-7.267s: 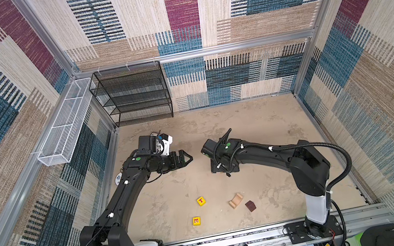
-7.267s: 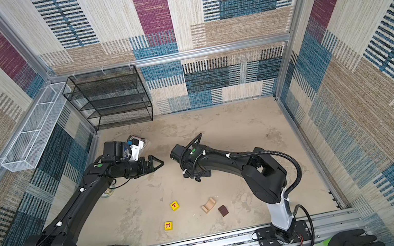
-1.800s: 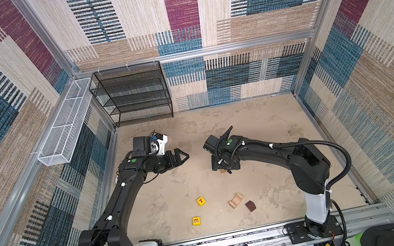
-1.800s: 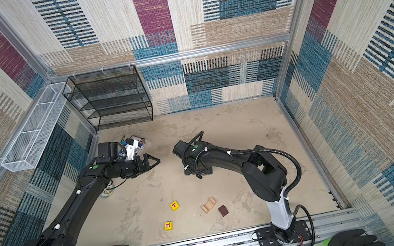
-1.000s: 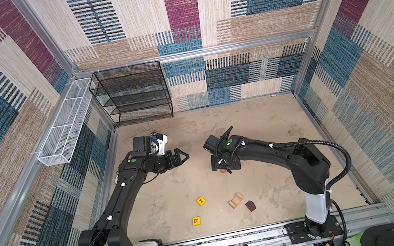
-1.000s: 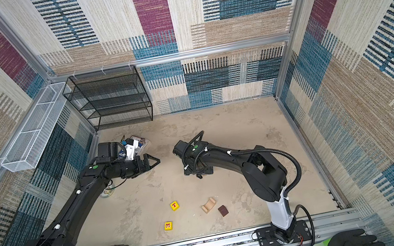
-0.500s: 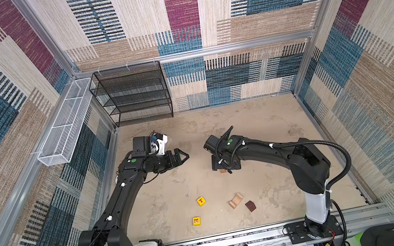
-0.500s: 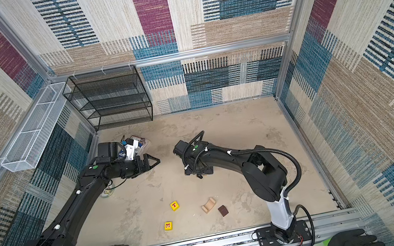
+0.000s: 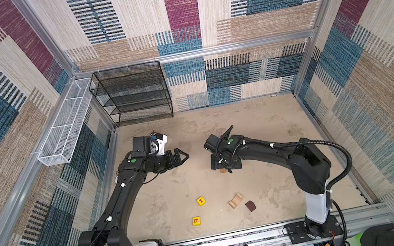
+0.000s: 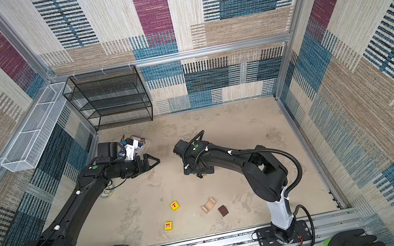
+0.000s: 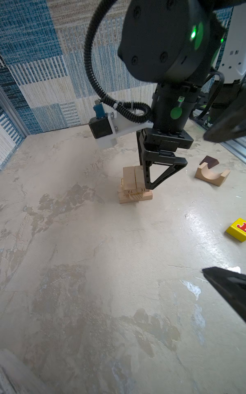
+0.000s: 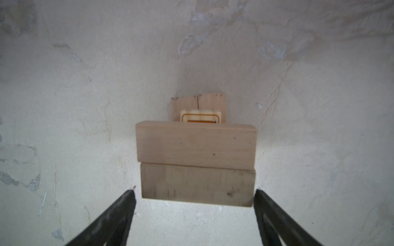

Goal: Build the wood block tower
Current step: 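Open the right gripper and lift it off the placed pine block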

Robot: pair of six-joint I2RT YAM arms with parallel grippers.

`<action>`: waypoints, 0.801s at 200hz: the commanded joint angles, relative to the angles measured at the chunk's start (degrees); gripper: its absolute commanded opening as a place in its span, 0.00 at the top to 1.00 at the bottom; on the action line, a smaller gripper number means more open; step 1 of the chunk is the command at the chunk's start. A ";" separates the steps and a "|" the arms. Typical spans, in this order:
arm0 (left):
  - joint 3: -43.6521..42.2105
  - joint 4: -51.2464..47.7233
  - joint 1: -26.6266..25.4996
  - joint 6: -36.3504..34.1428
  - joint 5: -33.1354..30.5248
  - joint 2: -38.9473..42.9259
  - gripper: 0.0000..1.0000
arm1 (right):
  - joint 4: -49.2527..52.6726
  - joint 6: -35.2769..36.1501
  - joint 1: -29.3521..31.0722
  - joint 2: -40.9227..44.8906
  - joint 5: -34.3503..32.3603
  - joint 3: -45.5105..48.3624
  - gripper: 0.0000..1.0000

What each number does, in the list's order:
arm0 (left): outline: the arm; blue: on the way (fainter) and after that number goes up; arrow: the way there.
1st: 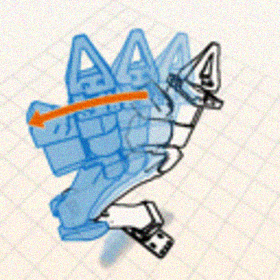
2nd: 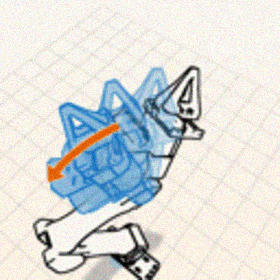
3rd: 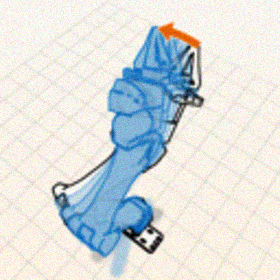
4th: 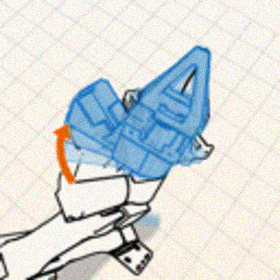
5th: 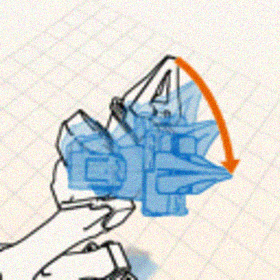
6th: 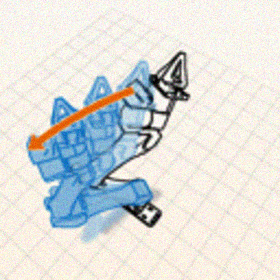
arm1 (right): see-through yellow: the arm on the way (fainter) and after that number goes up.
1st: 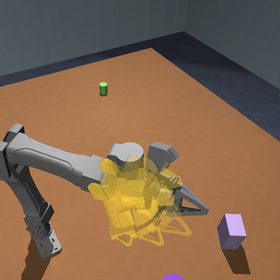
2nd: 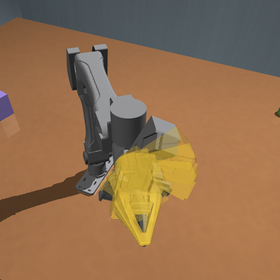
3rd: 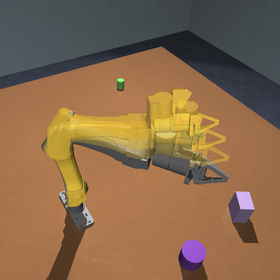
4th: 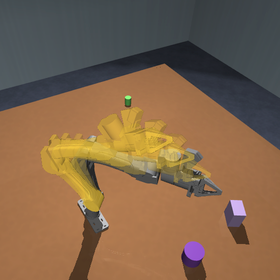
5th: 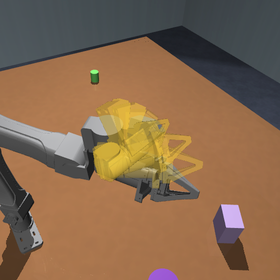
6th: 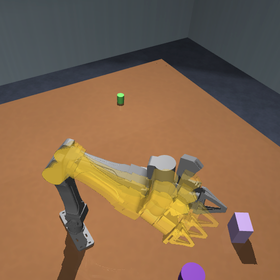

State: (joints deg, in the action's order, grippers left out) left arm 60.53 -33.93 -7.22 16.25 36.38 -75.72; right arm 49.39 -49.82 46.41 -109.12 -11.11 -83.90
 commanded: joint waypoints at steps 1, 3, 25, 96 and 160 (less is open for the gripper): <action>-0.22 0.18 0.17 -0.70 0.54 0.31 0.04 | -0.12 0.43 0.08 0.90 -0.38 -0.15 0.06; -0.17 0.18 0.19 -0.70 0.49 0.31 0.04 | -0.13 0.43 0.08 0.99 -0.39 -0.18 0.04; -0.15 0.03 0.35 -0.87 -0.11 0.62 0.04 | -1.40 1.57 0.10 2.03 0.51 0.63 0.02; -0.46 0.08 0.63 -1.57 -4.21 2.07 0.04 | -6.20 5.09 0.07 7.28 2.93 5.07 0.00; -1.11 1.73 0.55 -1.87 -6.28 1.87 0.09 | -12.78 11.54 -0.01 13.14 2.37 9.68 0.16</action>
State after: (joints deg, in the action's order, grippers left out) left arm 59.83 -33.61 -6.66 15.51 31.40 -73.63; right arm 41.39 -41.45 46.48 -98.56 -7.57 -75.96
